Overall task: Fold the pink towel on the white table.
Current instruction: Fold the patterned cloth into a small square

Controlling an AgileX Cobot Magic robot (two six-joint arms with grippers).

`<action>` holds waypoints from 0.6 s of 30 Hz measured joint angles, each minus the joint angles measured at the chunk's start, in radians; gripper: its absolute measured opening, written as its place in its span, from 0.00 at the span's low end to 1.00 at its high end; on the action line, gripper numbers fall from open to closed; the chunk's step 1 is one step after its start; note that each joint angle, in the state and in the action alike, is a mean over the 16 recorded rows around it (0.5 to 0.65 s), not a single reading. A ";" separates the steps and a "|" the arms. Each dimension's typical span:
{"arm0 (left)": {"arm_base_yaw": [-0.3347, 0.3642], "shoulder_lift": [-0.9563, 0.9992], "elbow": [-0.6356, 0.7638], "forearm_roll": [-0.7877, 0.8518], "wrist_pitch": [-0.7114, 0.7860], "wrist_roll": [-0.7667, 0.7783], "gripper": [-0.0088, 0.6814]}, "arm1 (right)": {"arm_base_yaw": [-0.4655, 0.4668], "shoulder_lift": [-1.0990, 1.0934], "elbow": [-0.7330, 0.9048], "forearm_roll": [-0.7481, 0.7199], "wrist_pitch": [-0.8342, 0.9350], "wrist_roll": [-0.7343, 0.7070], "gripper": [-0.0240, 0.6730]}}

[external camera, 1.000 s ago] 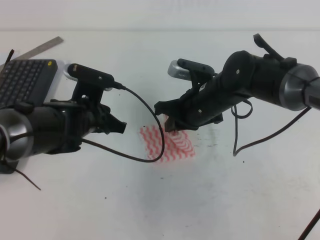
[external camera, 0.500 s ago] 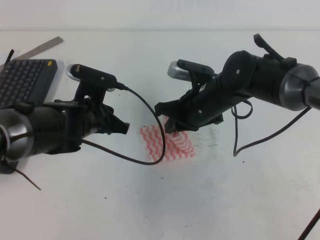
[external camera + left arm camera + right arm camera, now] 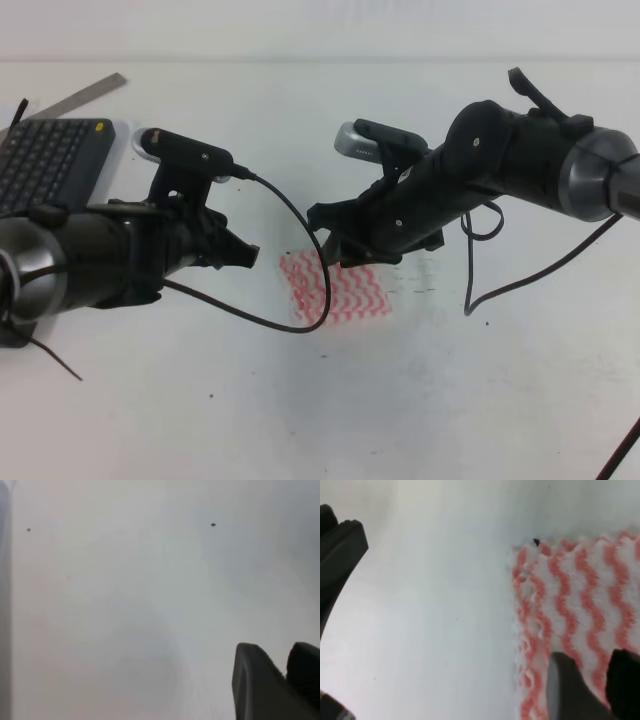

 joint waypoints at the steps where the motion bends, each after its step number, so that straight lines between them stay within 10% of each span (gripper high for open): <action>1: 0.000 0.000 0.000 0.000 0.002 0.000 0.20 | 0.000 0.000 0.000 0.001 0.001 0.000 0.27; 18: 0.001 -0.001 0.000 0.000 0.223 -0.026 0.20 | -0.001 0.001 0.000 -0.019 0.058 -0.014 0.21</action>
